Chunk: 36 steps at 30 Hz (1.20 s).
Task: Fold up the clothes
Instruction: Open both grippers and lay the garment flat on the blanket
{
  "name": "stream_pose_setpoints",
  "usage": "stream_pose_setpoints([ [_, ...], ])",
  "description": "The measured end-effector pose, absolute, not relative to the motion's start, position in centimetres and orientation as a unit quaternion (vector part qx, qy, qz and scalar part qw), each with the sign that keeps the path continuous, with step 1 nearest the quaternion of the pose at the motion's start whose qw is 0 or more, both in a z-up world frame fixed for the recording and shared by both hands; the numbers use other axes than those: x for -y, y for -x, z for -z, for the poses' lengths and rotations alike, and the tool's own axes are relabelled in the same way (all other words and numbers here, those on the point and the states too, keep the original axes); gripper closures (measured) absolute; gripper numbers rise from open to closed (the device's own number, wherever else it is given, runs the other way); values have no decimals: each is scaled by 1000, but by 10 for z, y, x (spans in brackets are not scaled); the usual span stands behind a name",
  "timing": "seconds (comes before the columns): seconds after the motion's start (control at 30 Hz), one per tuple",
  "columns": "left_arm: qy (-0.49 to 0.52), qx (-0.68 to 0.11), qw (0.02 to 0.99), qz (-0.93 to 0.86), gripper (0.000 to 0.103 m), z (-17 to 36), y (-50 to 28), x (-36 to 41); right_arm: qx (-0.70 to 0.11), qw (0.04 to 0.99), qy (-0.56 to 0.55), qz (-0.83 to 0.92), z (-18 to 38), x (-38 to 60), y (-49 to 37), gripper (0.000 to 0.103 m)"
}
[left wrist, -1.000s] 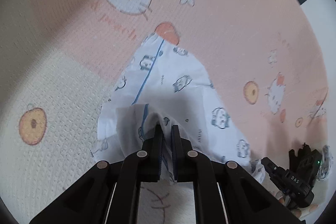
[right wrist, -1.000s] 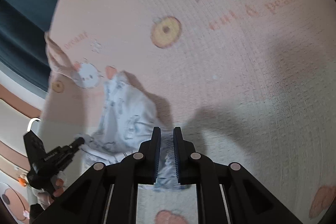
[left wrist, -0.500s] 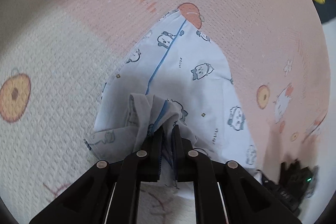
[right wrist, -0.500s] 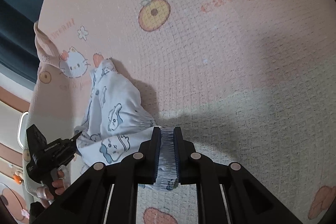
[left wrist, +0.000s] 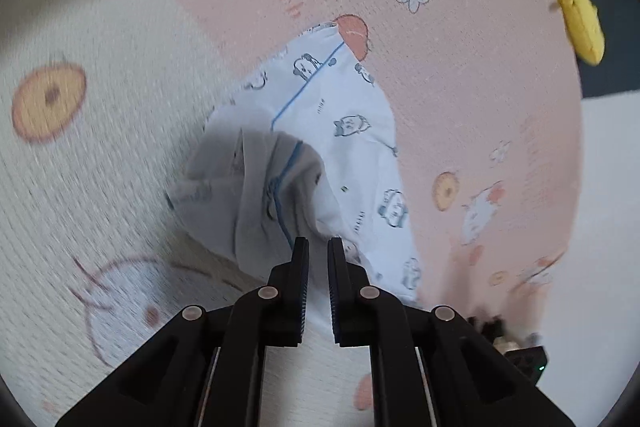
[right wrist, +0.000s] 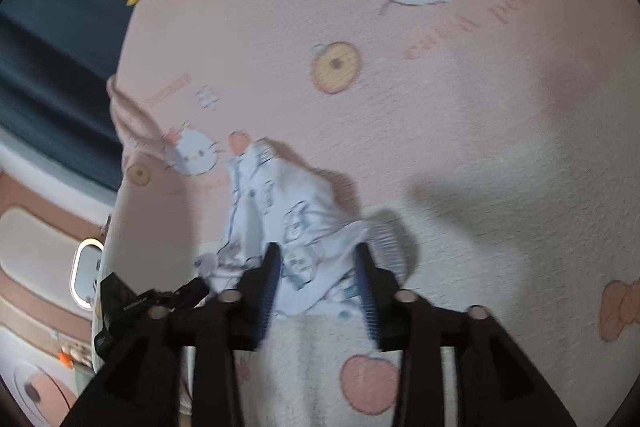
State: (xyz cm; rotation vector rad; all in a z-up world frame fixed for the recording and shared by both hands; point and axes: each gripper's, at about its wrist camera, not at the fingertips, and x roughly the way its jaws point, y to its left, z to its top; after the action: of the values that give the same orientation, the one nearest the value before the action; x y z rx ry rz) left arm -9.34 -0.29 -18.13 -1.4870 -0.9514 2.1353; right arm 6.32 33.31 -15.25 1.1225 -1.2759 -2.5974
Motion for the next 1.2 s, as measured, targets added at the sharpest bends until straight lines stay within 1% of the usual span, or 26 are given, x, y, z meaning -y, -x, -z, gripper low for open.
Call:
stream_pose_setpoints([
  [0.03,526,342,184,-756,94,185,92,4,406,25,-364,838,151,-328,-63,50],
  [0.07,531,333,176,-759,91,190,90,4,398,30,-371,839,152,-322,-60,48],
  [0.13,538,298,165,-771,86,204,85,1,380,39,-385,840,153,-309,-56,47],
  [0.17,535,281,172,-778,86,210,83,-3,369,44,-394,841,155,-303,-53,47],
  [0.23,504,270,192,-797,86,214,75,-3,341,52,-406,846,158,-291,-49,47],
  [0.33,478,291,213,-801,86,221,69,5,302,63,-416,855,161,-273,-42,47],
  [0.43,487,331,218,-778,86,227,74,13,294,80,-416,857,163,-261,-39,47],
  [0.57,504,359,207,-757,86,227,80,17,289,94,-432,849,173,-252,-35,47],
  [0.7,499,362,207,-760,85,220,69,16,283,95,-445,844,183,-245,-33,47],
  [0.77,495,339,208,-773,70,211,62,12,283,101,-442,845,186,-246,-32,47],
  [0.8,490,331,212,-778,56,207,58,10,281,103,-442,845,186,-244,-30,47],
  [0.83,483,324,220,-783,44,202,53,9,279,105,-443,845,187,-243,-28,47],
  [0.87,480,314,222,-789,40,199,49,7,278,108,-444,845,188,-242,-26,47],
  [1.03,497,256,203,-804,40,194,45,-4,275,129,-441,845,184,-240,-20,47],
  [1.1,508,247,196,-801,40,198,46,-7,274,138,-439,844,183,-239,-17,52],
  [1.17,511,236,193,-803,40,199,45,-11,273,146,-438,844,182,-238,-15,76],
  [1.2,509,227,195,-807,40,197,44,-14,273,151,-437,843,181,-237,-14,81],
])
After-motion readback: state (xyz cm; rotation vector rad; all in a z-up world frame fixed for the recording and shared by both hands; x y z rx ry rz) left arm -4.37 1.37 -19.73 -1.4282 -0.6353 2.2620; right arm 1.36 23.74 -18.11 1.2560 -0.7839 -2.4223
